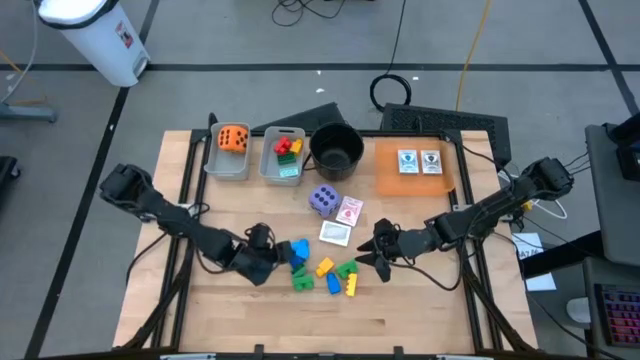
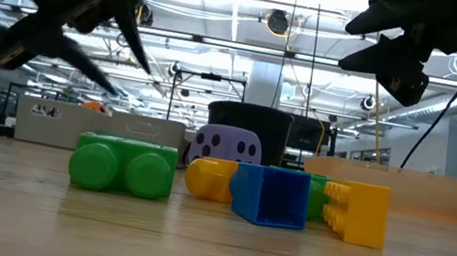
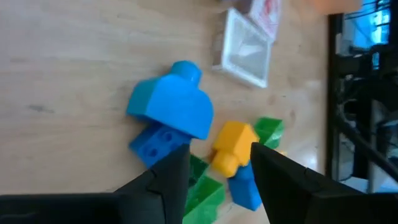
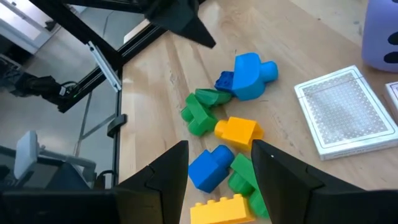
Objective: Pick & Place Toys
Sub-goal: Put the blue game piece into the right gray bin
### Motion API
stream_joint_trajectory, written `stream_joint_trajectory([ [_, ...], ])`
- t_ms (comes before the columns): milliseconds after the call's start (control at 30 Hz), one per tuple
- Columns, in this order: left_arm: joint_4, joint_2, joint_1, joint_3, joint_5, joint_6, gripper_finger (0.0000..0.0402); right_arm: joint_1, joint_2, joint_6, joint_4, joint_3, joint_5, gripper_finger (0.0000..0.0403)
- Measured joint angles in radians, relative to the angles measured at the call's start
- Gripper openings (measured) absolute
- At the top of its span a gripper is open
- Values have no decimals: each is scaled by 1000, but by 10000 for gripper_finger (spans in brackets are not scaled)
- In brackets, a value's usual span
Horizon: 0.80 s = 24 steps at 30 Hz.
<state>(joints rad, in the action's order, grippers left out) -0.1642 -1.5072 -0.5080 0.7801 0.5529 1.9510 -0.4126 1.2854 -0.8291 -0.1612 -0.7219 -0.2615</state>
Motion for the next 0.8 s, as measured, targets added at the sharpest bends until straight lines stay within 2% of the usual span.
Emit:
stream_joint_trajectory([
  [267,215,-147,-4,0,-3,31,228,9,2,0,-15,1,-2,169],
  [400,271,-186,-10,0,-1,42,254,13,2,-4,-24,1,-1,169],
  [600,244,-186,-9,0,31,44,268,13,2,3,-24,1,0,169],
  [800,165,-184,8,0,2,68,269,20,2,3,-23,1,0,169],
])
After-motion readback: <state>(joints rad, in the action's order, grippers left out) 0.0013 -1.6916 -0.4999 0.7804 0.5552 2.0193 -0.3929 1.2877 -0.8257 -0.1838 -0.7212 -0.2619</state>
